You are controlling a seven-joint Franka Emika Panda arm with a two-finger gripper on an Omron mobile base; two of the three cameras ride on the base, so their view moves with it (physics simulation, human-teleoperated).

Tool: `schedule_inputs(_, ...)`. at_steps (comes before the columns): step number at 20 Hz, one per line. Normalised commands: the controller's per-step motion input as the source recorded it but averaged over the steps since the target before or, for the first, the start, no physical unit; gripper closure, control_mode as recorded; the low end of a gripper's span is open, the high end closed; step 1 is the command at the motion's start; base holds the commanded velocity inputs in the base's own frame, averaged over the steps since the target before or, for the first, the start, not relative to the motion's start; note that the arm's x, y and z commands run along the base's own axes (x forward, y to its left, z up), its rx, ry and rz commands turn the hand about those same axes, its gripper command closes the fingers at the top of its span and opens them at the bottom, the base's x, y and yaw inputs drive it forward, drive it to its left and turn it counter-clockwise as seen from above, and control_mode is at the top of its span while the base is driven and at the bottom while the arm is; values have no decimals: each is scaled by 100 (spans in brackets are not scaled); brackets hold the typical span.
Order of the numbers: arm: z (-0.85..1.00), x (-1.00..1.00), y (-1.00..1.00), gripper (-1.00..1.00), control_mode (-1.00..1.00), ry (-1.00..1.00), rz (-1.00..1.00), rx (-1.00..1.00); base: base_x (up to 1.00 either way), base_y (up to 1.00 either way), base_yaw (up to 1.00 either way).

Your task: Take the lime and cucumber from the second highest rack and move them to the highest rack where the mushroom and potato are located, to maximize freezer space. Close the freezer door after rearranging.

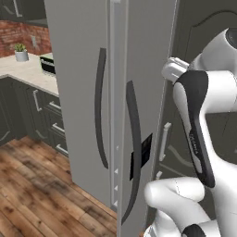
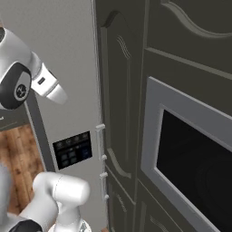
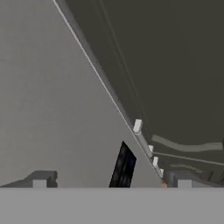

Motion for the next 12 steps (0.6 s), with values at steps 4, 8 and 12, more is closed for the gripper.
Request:
schedule_inputs(4, -2, 59, 49, -100, -100, 0, 0, 1, 0, 0, 0)
schedule_inputs(8, -5, 63, 44, -100, -100, -2, 0, 2, 0, 0, 0)
schedule_inputs(12, -16, 50, 7, -100, -100, -2, 0, 9, 0, 0, 0)
